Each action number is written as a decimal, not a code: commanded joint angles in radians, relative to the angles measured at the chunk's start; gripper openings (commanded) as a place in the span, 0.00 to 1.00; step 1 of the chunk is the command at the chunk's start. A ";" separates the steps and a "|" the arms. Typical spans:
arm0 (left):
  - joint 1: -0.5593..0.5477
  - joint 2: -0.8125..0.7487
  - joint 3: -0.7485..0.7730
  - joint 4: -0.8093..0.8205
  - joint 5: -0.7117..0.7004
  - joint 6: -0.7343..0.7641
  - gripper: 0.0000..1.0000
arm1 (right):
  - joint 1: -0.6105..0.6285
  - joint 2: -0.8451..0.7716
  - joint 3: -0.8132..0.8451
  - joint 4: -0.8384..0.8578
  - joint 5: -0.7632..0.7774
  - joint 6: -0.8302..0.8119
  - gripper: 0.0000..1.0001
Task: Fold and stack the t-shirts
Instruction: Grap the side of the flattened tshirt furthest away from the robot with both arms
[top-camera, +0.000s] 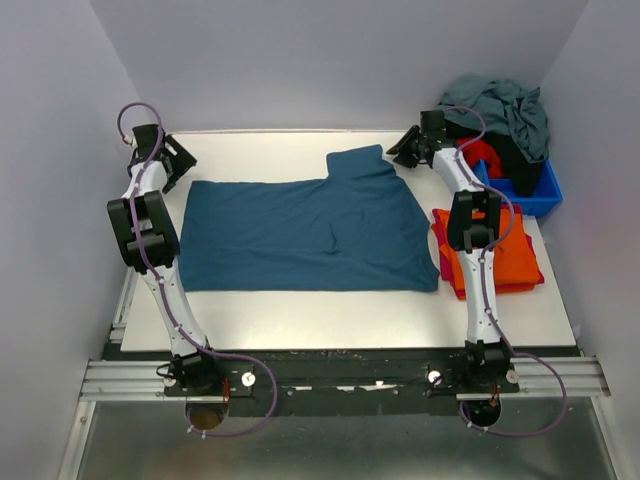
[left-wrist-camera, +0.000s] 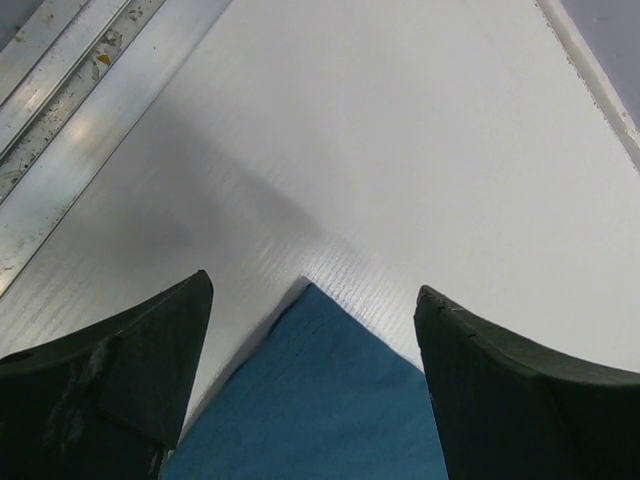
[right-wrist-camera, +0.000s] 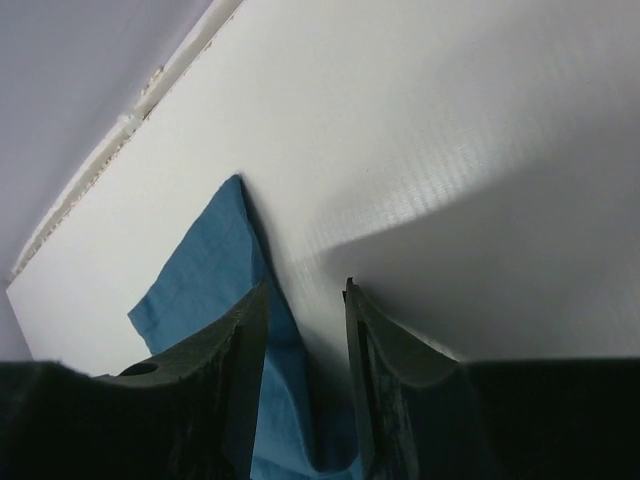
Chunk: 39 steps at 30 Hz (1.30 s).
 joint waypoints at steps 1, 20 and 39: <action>0.006 -0.005 -0.027 0.018 0.035 0.002 0.94 | 0.001 -0.015 -0.008 -0.078 -0.043 -0.052 0.46; 0.007 0.009 -0.010 0.008 0.050 0.008 0.94 | 0.035 -0.034 0.000 -0.151 -0.050 -0.175 0.22; -0.011 0.125 0.122 -0.046 -0.039 0.025 0.73 | 0.018 -0.087 -0.161 0.323 -0.278 -0.132 0.01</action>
